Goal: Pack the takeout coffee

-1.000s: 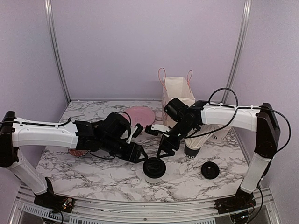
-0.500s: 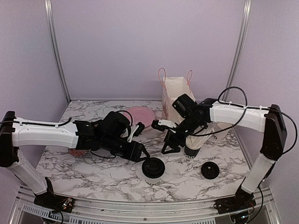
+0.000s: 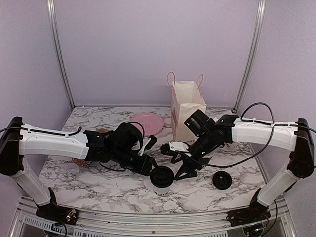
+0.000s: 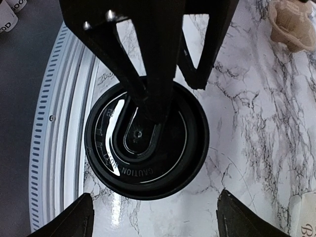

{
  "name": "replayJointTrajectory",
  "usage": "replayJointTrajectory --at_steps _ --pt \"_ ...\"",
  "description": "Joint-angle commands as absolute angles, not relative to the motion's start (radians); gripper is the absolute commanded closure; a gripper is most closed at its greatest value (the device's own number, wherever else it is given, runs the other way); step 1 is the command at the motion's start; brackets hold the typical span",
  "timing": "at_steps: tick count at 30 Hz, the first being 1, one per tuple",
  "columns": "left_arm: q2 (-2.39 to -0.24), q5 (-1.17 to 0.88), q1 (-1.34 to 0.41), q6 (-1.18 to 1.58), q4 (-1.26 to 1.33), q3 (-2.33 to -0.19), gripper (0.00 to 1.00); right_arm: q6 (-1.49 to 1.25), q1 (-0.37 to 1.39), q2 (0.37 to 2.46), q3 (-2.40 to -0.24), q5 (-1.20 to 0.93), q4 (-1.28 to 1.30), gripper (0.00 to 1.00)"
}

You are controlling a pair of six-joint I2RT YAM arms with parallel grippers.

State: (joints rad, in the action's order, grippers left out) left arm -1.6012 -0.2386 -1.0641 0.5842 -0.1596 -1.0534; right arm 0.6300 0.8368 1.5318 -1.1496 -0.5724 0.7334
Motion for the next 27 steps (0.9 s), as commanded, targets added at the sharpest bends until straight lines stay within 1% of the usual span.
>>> replayJointTrajectory --at_steps 1,7,12,14,21,27 --pt "-1.587 -0.231 -1.066 0.612 -0.137 -1.036 0.51 0.632 0.877 1.562 -1.150 -0.498 0.660 0.17" --pt "-1.527 -0.191 -1.072 0.653 -0.126 -0.988 0.52 0.579 0.878 1.631 -1.204 -0.375 0.601 0.18" --pt "-1.460 -0.128 -1.074 0.682 -0.127 -0.944 0.52 0.551 0.835 1.707 -1.266 -0.357 0.575 0.19" --pt "-1.438 -0.091 -1.074 0.700 -0.134 -0.926 0.48 0.531 0.817 1.739 -1.307 -0.372 0.570 0.19" --pt "-1.403 -0.018 -1.073 0.737 -0.177 -0.908 0.41 0.517 0.798 1.861 -1.462 -0.395 0.584 0.20" --pt "-1.391 0.056 -1.071 0.750 -0.253 -0.912 0.39 0.519 0.776 1.871 -1.485 -0.386 0.606 0.20"
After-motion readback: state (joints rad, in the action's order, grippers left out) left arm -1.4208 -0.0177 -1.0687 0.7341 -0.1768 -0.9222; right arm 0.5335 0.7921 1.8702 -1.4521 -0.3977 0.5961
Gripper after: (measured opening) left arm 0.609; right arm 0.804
